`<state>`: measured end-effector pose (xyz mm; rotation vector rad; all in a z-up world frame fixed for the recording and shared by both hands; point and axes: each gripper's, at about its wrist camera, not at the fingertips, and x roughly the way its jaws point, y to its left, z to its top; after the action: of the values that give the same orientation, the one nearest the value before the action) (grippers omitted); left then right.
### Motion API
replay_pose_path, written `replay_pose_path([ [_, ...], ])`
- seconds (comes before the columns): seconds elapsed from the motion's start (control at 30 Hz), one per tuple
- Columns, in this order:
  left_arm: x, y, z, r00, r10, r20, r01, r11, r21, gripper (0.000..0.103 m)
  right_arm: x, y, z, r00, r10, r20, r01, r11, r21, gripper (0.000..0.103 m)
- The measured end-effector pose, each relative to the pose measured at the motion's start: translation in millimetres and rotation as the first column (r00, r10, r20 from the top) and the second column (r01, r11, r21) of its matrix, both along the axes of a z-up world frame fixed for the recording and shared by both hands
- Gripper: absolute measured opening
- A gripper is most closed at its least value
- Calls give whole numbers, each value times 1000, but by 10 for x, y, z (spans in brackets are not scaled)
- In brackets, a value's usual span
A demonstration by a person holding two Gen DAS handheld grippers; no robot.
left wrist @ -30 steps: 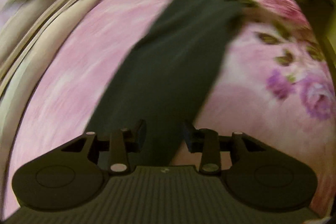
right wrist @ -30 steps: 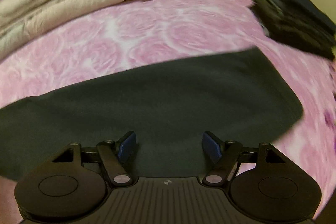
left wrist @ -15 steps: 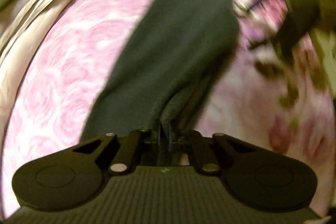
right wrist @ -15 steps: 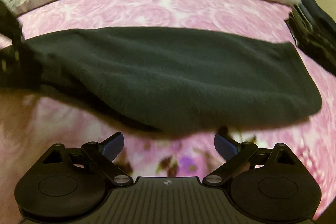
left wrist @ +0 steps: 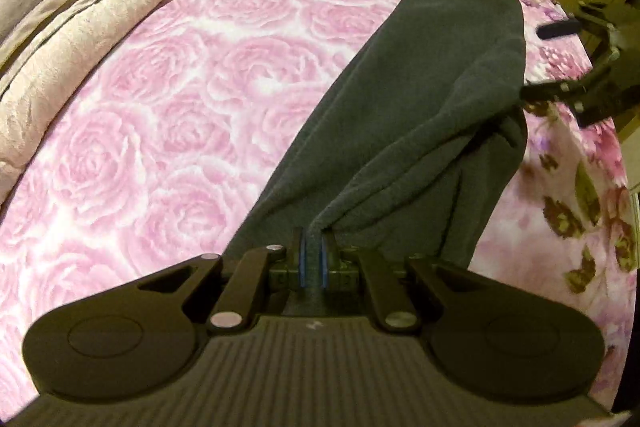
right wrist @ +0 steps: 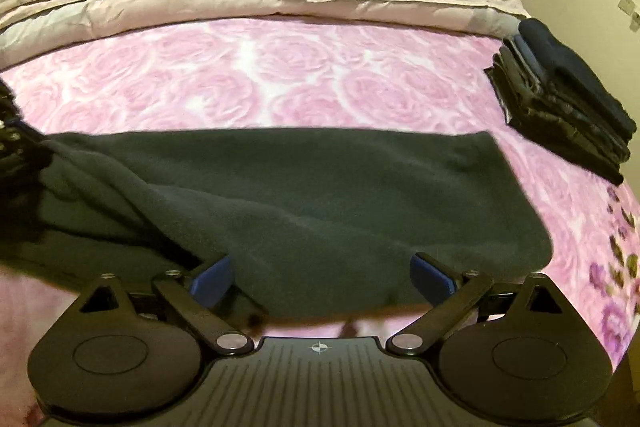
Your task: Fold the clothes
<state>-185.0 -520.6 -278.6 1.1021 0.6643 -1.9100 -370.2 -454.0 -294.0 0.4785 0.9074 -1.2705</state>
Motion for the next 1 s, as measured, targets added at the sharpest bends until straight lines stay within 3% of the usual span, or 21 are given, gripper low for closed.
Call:
replay_pose_path([
  [0.1, 51, 32, -2, 1000, 2, -12, -2, 1000, 0, 6, 260, 17, -124, 999, 48, -12, -48, 999, 13, 103],
  [0.2, 62, 12, 5, 1000, -5, -20, 5, 1000, -5, 6, 495, -63, -341, 987, 114, -113, -116, 993, -13, 103],
  [0.3, 51, 23, -6, 1000, -23, -12, 23, 1000, -19, 6, 634, -163, -603, 951, 169, -257, -183, 983, -33, 103],
  [0.33, 44, 36, -11, 1000, -29, -9, 29, 999, -23, 6, 608, -180, -627, 947, 185, -263, -205, 978, -47, 103],
  [0.4, 19, 83, -22, 999, -48, -5, 47, 998, -29, 6, 575, -127, -613, 913, 193, -359, -237, 968, -84, 103],
  [0.47, -41, 180, -29, 995, -102, 11, 103, 994, -37, 7, 458, -42, -576, 873, 118, -472, -195, 974, -117, 103],
  [0.53, -124, 311, -39, 984, -172, 37, 173, 984, -40, 8, 248, 103, -450, 894, 104, -436, -139, 989, -50, 103],
  [0.63, -264, 551, -93, 957, -273, 98, 278, 960, -41, 10, 156, 434, -365, 876, 121, -467, -134, 991, 5, 103],
  [0.73, -330, 703, -167, 937, -322, 139, 329, 943, -37, 10, 185, 510, -334, 892, 94, -441, -91, 995, 26, 103],
  [0.9, -298, 731, -193, 939, -317, 135, 326, 944, -52, 10, 462, 423, -456, 898, 145, -415, -169, 985, -22, 103],
  [1.0, -310, 776, -188, 919, -360, 159, 375, 924, -71, 10, 479, 236, -615, 891, 155, -427, -189, 981, -39, 103],
])
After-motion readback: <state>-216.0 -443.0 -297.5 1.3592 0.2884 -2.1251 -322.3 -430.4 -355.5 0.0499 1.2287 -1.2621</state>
